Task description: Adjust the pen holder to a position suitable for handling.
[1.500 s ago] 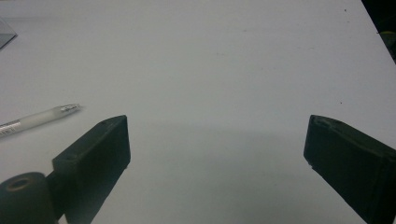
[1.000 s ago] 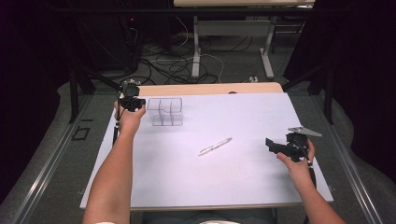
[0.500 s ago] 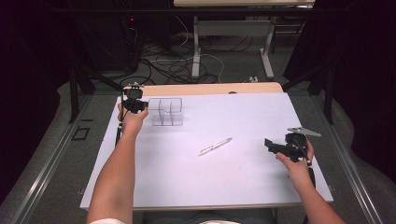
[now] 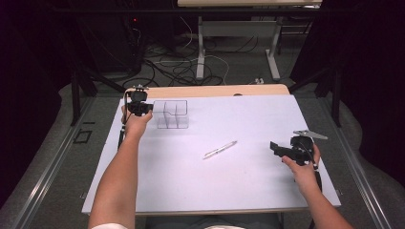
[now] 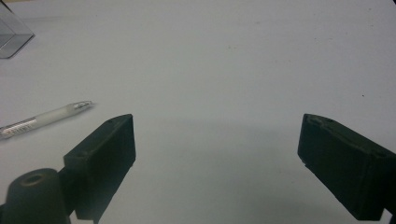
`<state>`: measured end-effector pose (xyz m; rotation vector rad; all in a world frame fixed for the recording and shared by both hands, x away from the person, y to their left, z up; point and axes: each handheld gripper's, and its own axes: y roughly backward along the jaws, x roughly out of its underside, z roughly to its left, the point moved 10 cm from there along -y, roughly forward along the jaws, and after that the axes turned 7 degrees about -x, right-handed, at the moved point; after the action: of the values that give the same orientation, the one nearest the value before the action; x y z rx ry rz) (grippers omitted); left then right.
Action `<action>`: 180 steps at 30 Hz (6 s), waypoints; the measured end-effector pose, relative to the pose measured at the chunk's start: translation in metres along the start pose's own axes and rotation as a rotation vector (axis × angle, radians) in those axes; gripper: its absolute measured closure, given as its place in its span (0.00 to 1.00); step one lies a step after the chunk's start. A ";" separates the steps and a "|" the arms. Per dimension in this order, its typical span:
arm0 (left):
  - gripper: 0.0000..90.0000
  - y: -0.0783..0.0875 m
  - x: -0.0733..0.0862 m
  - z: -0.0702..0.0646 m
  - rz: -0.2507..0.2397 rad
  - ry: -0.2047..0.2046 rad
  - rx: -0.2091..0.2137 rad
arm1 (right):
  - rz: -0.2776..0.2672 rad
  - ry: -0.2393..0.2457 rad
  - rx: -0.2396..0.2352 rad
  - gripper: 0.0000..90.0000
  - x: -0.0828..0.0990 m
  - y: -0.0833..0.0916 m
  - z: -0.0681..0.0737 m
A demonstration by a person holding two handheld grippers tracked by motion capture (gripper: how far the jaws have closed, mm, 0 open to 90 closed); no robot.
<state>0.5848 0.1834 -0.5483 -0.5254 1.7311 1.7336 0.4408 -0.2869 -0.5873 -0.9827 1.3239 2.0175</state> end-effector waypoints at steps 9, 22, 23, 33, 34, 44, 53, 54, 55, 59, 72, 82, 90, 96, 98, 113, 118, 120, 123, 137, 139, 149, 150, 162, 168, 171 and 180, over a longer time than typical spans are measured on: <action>1.00 0.001 -0.002 -0.026 -0.023 -0.042 0.016 | 0.003 -0.001 -0.004 0.14 0.000 0.000 0.001; 1.00 0.002 -0.003 -0.071 -0.039 -0.034 0.073 | 0.007 -0.002 -0.009 0.15 0.001 -0.001 0.002; 1.00 0.002 -0.004 -0.075 -0.041 -0.040 0.076 | 0.007 -0.004 -0.010 0.15 0.001 -0.001 0.002; 1.00 0.003 -0.006 -0.113 -0.055 -0.056 0.106 | 0.010 -0.007 -0.013 0.15 0.002 -0.002 0.003; 1.00 0.004 -0.005 -0.115 -0.047 -0.050 0.108 | 0.010 -0.010 -0.013 0.15 0.002 -0.002 0.003; 1.00 0.004 -0.005 -0.133 -0.047 -0.010 0.143 | 0.013 -0.009 -0.020 0.16 0.002 -0.002 0.004; 1.00 0.008 -0.003 -0.140 -0.040 -0.030 0.162 | 0.015 -0.006 -0.019 0.16 0.002 -0.002 0.004; 1.00 0.008 -0.003 -0.140 -0.040 -0.030 0.162 | 0.014 -0.009 -0.019 0.16 0.002 -0.002 0.004; 1.00 0.011 -0.003 -0.140 -0.039 -0.032 0.174 | 0.013 -0.006 -0.018 0.16 0.002 -0.002 0.003; 1.00 0.017 -0.004 -0.139 -0.054 -0.028 0.192 | 0.013 -0.004 -0.018 0.16 0.002 -0.002 0.003; 0.92 0.034 0.006 -0.143 -0.075 -0.053 0.260 | 0.014 -0.001 -0.019 0.16 0.002 -0.001 0.004; 0.79 0.050 0.020 -0.154 -0.106 -0.084 0.335 | 0.016 0.001 -0.020 0.16 0.003 -0.002 0.005; 0.62 0.055 0.034 -0.164 -0.114 -0.161 0.351 | 0.015 0.008 -0.019 0.16 0.003 -0.002 0.005; 0.55 0.053 0.045 -0.169 -0.096 -0.173 0.384 | 0.021 0.002 -0.022 0.16 0.004 -0.002 0.005; 0.51 0.052 0.049 -0.171 -0.087 -0.185 0.388 | 0.021 0.003 -0.024 0.16 0.004 -0.002 0.006; 0.52 0.050 0.075 -0.200 -0.054 -0.375 0.430 | 0.030 0.006 -0.033 0.16 0.006 -0.004 0.007; 0.54 0.048 0.084 -0.205 -0.030 -0.426 0.432 | 0.038 0.007 -0.035 0.16 0.007 -0.004 0.007; 0.52 0.046 0.087 -0.209 -0.022 -0.443 0.448 | 0.039 0.006 -0.037 0.16 0.007 -0.004 0.007; 0.50 0.045 0.092 -0.212 -0.009 -0.479 0.454 | 0.042 0.013 -0.039 0.16 0.008 -0.005 0.007; 0.58 0.036 0.113 -0.222 0.073 -0.540 0.468 | 0.051 0.007 -0.044 0.16 0.009 -0.007 0.007; 0.61 0.036 0.116 -0.224 0.090 -0.556 0.470 | 0.053 0.007 -0.044 0.16 0.010 -0.007 0.007; 0.72 0.028 0.125 -0.225 0.136 -0.587 0.446 | 0.064 0.007 -0.054 0.16 0.011 -0.008 0.008; 0.72 0.027 0.125 -0.225 0.139 -0.598 0.441 | 0.065 0.008 -0.054 0.16 0.012 -0.008 0.008; 0.83 0.030 0.128 -0.228 0.138 -0.637 0.440 | 0.068 0.009 -0.057 0.17 0.012 -0.008 0.010; 0.84 0.029 0.127 -0.227 0.140 -0.632 0.459 | 0.069 0.009 -0.057 0.17 0.012 -0.009 0.010; 0.84 0.029 0.127 -0.227 0.144 -0.621 0.465 | 0.071 0.009 -0.060 0.16 0.013 -0.009 0.010; 0.85 0.030 0.126 -0.228 0.141 -0.590 0.477 | 0.070 0.015 -0.061 0.17 0.013 -0.009 0.010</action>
<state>0.4396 -0.0209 -0.6246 0.2985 1.6708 1.3058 0.4369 -0.2737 -0.5999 -0.9935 1.3294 2.1180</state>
